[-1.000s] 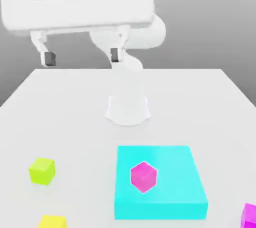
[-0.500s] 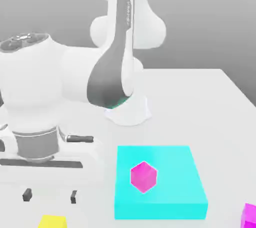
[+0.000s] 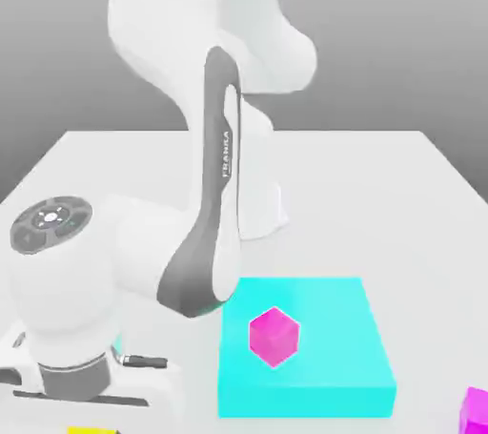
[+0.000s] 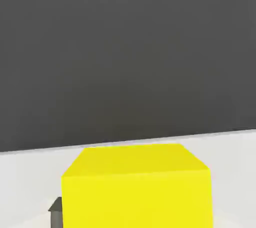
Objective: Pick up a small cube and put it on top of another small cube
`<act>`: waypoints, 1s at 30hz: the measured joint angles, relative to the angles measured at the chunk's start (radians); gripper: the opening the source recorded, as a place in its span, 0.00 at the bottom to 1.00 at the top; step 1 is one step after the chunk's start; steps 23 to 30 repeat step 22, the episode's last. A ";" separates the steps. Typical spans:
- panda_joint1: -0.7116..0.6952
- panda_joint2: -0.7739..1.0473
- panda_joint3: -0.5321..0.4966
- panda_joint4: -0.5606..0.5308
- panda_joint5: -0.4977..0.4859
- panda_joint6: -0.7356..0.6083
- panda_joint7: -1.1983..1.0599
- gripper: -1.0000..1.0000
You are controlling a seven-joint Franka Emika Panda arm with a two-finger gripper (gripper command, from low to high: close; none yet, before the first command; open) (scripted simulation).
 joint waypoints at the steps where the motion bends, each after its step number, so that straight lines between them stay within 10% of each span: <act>1: 0.011 -0.031 -0.005 -0.006 -0.014 -0.024 0.005 0.00; 18: 0.417 -0.037 0.343 0.065 -0.292 -0.094 -0.305 0.00; 19: 0.435 -0.005 0.347 0.075 -0.309 -0.072 -0.310 1.00; 30: 0.435 -0.005 0.347 0.075 -0.309 -0.072 -0.310 1.00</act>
